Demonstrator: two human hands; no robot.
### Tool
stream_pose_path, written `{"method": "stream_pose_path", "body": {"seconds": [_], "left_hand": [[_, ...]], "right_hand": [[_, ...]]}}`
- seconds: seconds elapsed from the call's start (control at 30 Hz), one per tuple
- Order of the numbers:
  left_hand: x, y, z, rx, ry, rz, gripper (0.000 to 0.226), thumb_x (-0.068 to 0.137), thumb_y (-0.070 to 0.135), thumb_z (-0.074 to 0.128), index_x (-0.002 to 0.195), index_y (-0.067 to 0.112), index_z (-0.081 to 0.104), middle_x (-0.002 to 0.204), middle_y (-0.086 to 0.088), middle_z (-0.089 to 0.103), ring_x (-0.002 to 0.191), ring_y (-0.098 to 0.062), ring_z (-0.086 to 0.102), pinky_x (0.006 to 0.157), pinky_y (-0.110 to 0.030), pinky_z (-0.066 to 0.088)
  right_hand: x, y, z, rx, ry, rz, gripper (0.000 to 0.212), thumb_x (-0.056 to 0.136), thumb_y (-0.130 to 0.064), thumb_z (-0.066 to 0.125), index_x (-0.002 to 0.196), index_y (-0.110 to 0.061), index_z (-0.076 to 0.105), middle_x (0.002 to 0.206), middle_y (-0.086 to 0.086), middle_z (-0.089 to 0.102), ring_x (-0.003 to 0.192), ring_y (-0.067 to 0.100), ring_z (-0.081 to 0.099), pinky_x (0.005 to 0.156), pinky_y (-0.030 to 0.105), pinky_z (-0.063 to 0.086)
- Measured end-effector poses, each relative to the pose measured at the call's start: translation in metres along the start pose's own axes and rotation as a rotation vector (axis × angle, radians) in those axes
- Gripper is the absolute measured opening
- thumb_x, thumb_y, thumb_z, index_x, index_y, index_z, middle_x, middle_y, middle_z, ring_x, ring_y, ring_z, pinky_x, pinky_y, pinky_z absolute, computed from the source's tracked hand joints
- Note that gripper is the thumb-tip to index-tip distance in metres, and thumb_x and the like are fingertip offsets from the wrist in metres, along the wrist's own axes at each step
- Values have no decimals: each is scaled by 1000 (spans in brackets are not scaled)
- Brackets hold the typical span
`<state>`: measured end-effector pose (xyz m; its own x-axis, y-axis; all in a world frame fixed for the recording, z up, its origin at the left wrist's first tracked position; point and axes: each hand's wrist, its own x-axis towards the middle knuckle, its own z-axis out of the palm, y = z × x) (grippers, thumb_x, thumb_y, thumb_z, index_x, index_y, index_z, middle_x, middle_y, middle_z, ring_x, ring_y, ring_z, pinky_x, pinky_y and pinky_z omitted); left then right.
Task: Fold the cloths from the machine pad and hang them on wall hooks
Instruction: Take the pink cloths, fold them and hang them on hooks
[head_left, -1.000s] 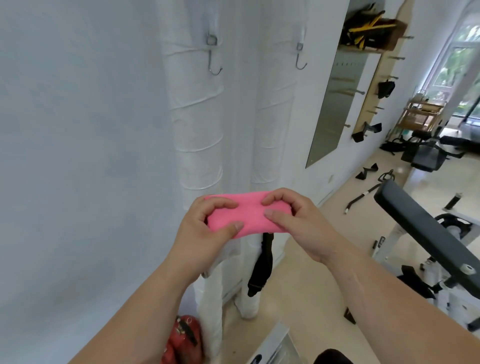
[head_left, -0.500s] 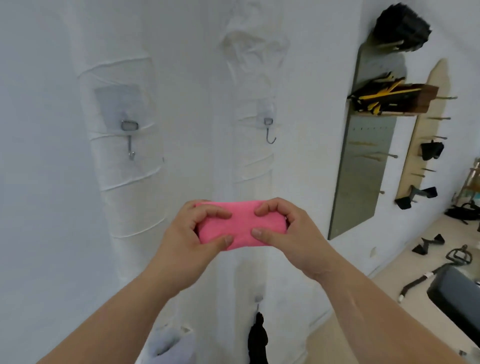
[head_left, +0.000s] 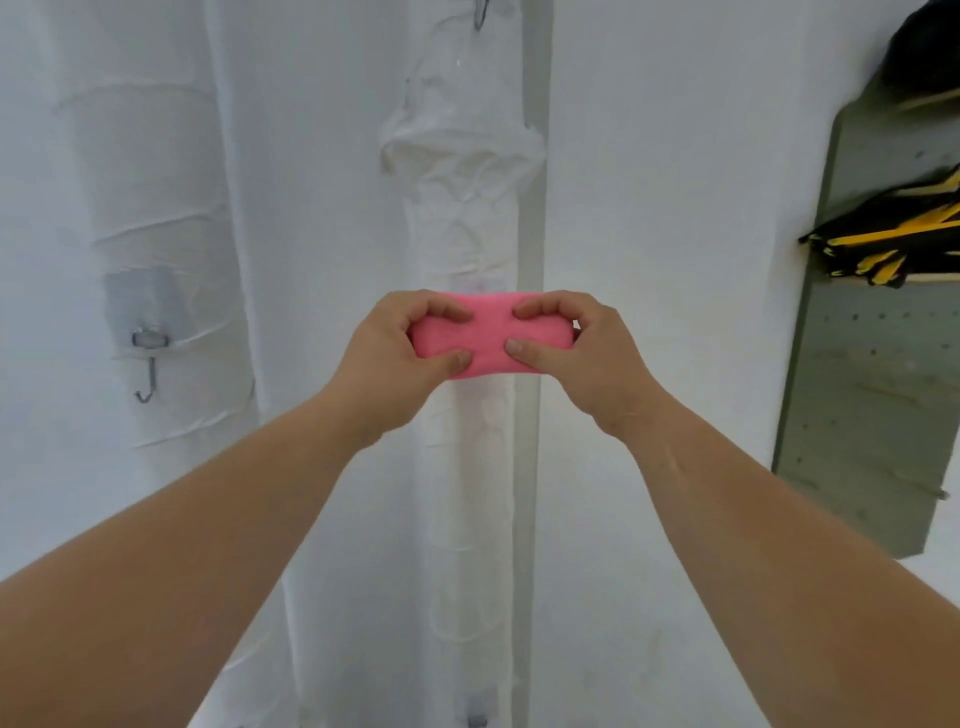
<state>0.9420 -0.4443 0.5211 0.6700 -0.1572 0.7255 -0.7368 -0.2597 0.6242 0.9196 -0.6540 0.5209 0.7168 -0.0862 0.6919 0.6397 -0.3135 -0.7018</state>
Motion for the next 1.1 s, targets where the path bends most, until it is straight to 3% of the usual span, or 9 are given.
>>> {"method": "stream_pose_path", "body": {"seconds": [0.2, 0.37, 0.53, 0.7, 0.77, 0.87, 0.93, 1.0, 1.1], "left_hand": [[26, -13, 17, 297, 123, 103, 43, 72, 7, 85, 96, 37, 67, 115, 3, 56, 96, 6, 53, 87, -5, 41], [27, -33, 23, 250, 157, 77, 47, 70, 6, 86, 90, 42, 64, 108, 12, 57, 95, 13, 52, 89, -17, 45], [22, -46, 20, 186, 132, 37, 48, 68, 6, 89, 87, 43, 65, 103, 15, 61, 93, -4, 59, 84, -27, 51], [19, -51, 22, 139, 104, 26, 34, 73, 13, 88, 90, 34, 67, 106, 12, 61, 94, -5, 59, 82, -25, 53], [18, -51, 21, 268, 125, 139, 21, 79, 24, 83, 91, 31, 67, 114, 7, 57, 100, -3, 55, 88, -21, 48], [18, -55, 25, 635, 231, 306, 15, 86, 32, 71, 95, 23, 64, 140, -3, 53, 122, -24, 53, 107, -46, 41], [17, -58, 35, 826, 221, 392, 22, 95, 26, 60, 116, 21, 59, 154, -4, 47, 141, -30, 44, 117, -60, 27], [16, -64, 43, 908, 156, 432, 45, 102, 22, 45, 147, 20, 44, 163, 0, 35, 153, -26, 26, 121, -63, 14], [16, -76, 46, 895, 141, 389, 57, 105, 29, 28, 161, 20, 19, 169, 5, 15, 157, -19, 9, 124, -59, 4]], "right_hand": [[37, 23, 4, -155, 11, -114, 36, 72, -11, 87, 90, -36, 67, 121, 4, 56, 109, 12, 58, 95, 30, 53], [45, 42, 8, -188, -19, -143, 43, 71, -10, 86, 83, -42, 62, 117, 3, 54, 103, 0, 55, 86, 14, 45], [40, 55, 11, -182, -61, -151, 44, 70, -10, 87, 86, -41, 61, 117, 2, 54, 104, 0, 54, 86, 11, 44], [34, 57, 10, -204, -80, -172, 37, 75, -12, 85, 88, -37, 62, 117, 0, 51, 103, -6, 52, 86, 5, 42], [32, 58, 12, -237, -57, -172, 20, 83, -23, 79, 84, -32, 62, 114, -3, 50, 103, -3, 53, 88, 10, 42], [32, 64, 22, -444, 98, -264, 23, 94, -38, 60, 79, -21, 54, 112, -3, 53, 104, 16, 51, 93, 34, 46], [30, 67, 31, -568, 206, -371, 18, 96, -36, 54, 97, -17, 54, 116, 0, 58, 107, 21, 52, 96, 42, 45], [29, 71, 38, -612, 209, -416, 36, 100, -34, 47, 132, -17, 50, 138, 0, 56, 130, 24, 49, 110, 43, 38], [31, 80, 44, -728, 156, -416, 52, 106, -39, 28, 157, -31, 24, 166, -10, 24, 156, 20, 13, 124, 43, 16]]}}
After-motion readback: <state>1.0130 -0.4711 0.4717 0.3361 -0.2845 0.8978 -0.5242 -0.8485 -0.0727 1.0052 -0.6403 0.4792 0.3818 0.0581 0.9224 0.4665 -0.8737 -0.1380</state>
